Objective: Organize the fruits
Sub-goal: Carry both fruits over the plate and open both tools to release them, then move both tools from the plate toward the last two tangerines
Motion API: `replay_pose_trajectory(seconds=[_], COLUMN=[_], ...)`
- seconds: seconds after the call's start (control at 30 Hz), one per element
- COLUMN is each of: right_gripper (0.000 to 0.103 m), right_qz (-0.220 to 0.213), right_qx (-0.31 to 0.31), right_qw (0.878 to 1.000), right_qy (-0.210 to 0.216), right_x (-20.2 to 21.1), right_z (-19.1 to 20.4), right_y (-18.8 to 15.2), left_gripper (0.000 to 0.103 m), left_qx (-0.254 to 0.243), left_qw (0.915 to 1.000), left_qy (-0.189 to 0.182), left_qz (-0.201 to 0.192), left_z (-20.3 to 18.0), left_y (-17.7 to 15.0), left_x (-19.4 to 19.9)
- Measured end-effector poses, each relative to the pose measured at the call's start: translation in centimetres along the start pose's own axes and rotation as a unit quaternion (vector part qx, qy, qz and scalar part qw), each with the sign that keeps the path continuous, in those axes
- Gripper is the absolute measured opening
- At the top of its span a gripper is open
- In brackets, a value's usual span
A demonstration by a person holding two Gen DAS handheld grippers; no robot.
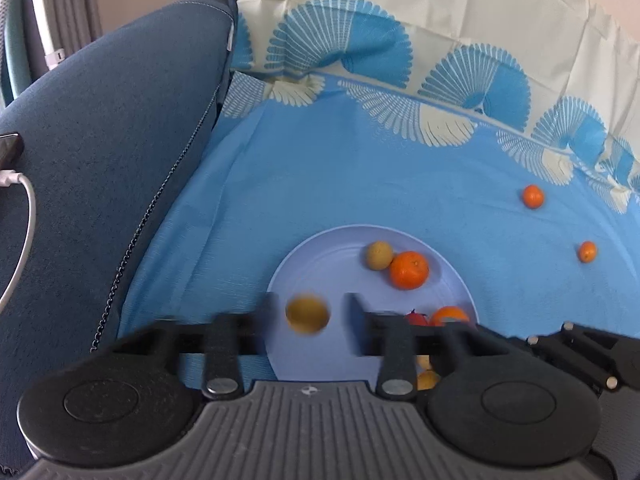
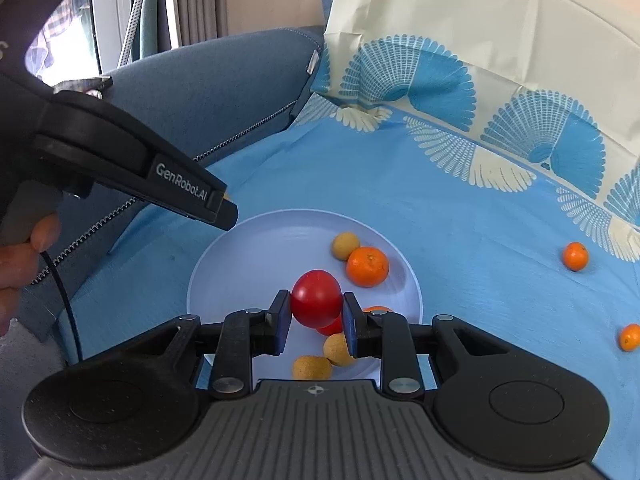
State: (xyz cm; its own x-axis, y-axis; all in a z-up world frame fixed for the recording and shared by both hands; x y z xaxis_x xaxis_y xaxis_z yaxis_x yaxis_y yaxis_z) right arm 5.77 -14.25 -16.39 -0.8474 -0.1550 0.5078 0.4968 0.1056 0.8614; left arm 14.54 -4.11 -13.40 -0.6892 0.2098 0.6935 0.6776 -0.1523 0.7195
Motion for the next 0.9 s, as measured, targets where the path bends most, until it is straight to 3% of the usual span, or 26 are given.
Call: replay_pose_trajectory(seconds=[0.03,0.07,0.1,0.13,0.33,0.43,0.63,0.9], right_gripper=[0.031,0.038,0.058,0.070,0.097,0.102,0.102,0.102], right_qz=[-0.001,-0.002,-0.005,-0.013,-0.035,-0.032,-0.030,-0.079], right_qx=[0.001,0.003,0.005,0.007,-0.002,-0.023,-0.096,-0.084], right_qw=[1.000,1.000,1.000,1.000,0.999,0.998,0.992,0.989], right_qy=[-0.003,-0.006,-0.009,-0.012,-0.040,-0.053,-0.079,-0.096], right_x=[-0.1,-0.1,0.1,0.5,5.0,8.2,13.6,19.1], right_z=[0.0,-0.2,-0.1,-0.2,-0.6,-0.3,0.4,2.3], right_y=[0.0,0.1,0.2,0.4,0.9,0.0,-1.4,-0.9], left_gripper=[0.101,0.103,0.103,0.103,0.103,0.103,0.103,0.103], left_qx=[0.000,0.006,0.011,0.012,0.030,0.038,0.043,0.040], left_qw=[1.0000,0.9998,0.9996,0.9997,0.9994,0.9988,0.9984,0.9969], left_qy=[0.007,0.013,0.013,0.006,0.013,0.031,0.036,0.025], left_qz=[0.002,-0.011,-0.021,-0.021,-0.006,-0.006,-0.007,-0.063], left_z=[0.0,0.3,0.4,0.4,0.5,0.6,0.5,-0.5], left_y=[0.0,0.2,0.3,0.4,-0.8,-2.2,-5.0,-5.5], left_x=[0.1,0.5,1.0,1.4,5.2,8.2,13.7,19.5])
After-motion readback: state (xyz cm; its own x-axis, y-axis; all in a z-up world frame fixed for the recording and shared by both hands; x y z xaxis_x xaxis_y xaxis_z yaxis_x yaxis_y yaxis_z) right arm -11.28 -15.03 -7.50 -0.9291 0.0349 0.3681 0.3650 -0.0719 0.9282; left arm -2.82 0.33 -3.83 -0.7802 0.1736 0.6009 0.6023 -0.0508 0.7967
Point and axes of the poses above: each gripper's, at about its wrist camera, not at the fingertips, and x roughly against the way its jaws point, z to its left, y to its top, the point moved 7 cm from there along -x, roughly the way its jaws point, and after that the axes turned 9 degrees about -z, right-handed, at the moved point
